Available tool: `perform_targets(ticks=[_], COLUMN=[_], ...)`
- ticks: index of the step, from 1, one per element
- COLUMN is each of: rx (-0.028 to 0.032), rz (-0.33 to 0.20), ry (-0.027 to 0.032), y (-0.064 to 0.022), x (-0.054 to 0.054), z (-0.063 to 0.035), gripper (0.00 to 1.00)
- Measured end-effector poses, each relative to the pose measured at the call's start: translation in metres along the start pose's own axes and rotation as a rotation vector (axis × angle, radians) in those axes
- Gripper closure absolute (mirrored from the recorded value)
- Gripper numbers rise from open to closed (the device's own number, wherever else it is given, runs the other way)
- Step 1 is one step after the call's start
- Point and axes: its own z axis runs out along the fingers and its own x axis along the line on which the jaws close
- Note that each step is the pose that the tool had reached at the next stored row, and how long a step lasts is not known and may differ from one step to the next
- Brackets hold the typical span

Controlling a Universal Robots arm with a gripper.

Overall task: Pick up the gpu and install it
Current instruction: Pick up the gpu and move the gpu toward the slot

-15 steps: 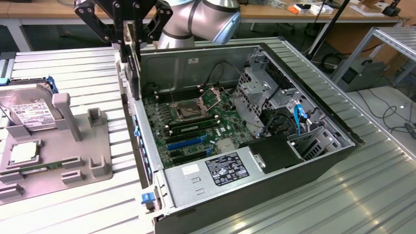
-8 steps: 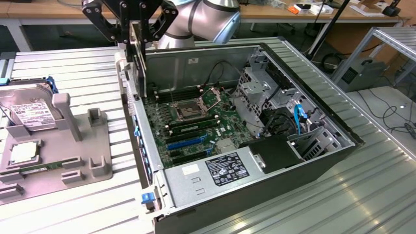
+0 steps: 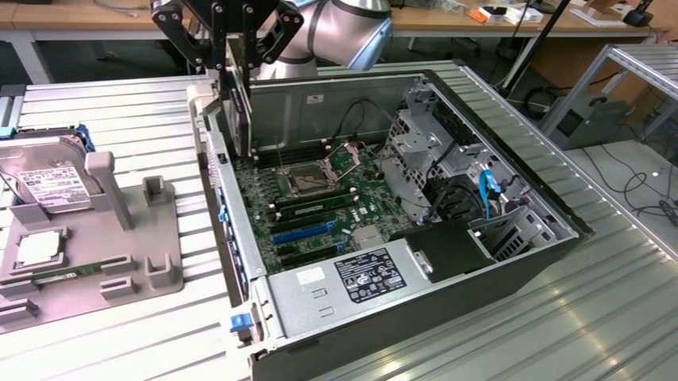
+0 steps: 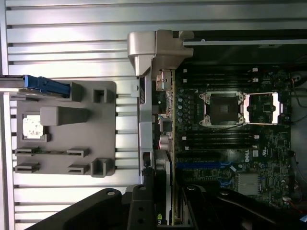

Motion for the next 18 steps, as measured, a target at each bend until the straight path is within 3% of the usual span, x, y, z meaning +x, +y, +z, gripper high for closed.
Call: perform_targets(ticks=[18], rx=[0.0006], rz=[0.0], ry=[0.0], y=[0.0006], x=[-0.03], z=[-0.0002], gripper=[0.73])
